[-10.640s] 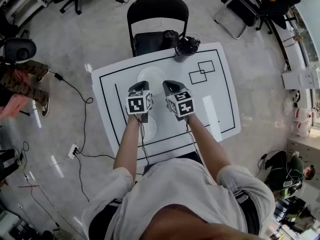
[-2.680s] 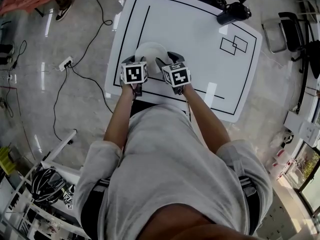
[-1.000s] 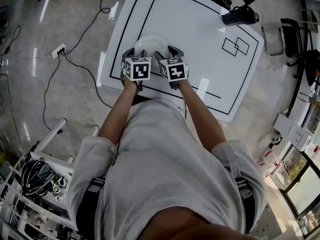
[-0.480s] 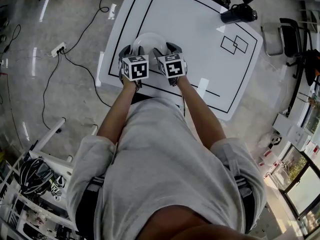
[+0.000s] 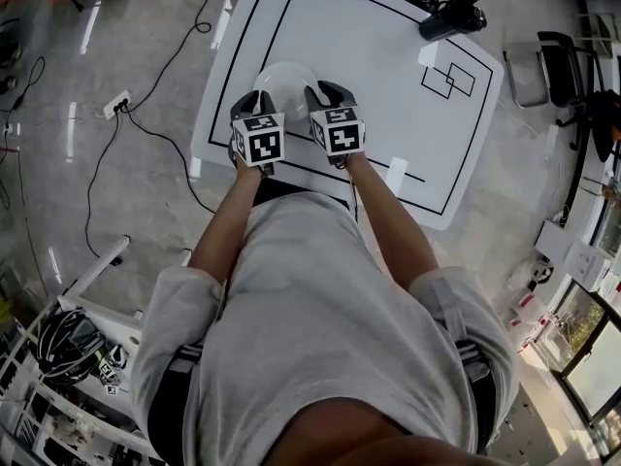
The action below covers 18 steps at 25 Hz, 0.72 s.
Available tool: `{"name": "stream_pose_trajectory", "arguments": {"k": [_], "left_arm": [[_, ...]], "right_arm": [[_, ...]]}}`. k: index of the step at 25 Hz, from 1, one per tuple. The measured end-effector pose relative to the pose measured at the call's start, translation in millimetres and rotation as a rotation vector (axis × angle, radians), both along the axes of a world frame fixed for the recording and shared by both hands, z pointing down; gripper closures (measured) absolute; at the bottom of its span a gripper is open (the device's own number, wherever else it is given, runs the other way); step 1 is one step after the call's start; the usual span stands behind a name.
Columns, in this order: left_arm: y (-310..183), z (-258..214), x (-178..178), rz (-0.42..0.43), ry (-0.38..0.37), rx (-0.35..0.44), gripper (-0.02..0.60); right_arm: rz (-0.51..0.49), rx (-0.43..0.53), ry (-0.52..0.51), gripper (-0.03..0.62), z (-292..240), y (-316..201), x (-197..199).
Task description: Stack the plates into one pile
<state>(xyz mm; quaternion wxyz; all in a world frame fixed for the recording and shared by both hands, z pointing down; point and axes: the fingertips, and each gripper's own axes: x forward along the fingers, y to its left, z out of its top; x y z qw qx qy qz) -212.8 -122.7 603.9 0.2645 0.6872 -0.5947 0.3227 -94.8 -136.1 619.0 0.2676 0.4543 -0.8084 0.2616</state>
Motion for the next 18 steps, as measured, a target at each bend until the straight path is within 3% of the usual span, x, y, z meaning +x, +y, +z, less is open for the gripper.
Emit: {"name": "stream_pose_trajectory", "arguments": {"k": [5, 10, 18], "left_arm": [[24.2, -22.1, 25.1, 0.03, 0.054, 0.079, 0.578], [52.4, -41.2, 45.4, 0.053, 0.093, 0.156, 0.578], [87.0, -55.6, 69.7, 0.154, 0.125, 0.197, 0.578]], "right_arm": [[0.009, 0.025, -0.04, 0.592, -12.4, 26.4, 14.3], [0.049, 0.113, -0.094, 0.594, -40.4, 39.9, 26.9], [0.145, 0.211, -0.137, 0.594, -66.6, 83.8, 50.3]]}}
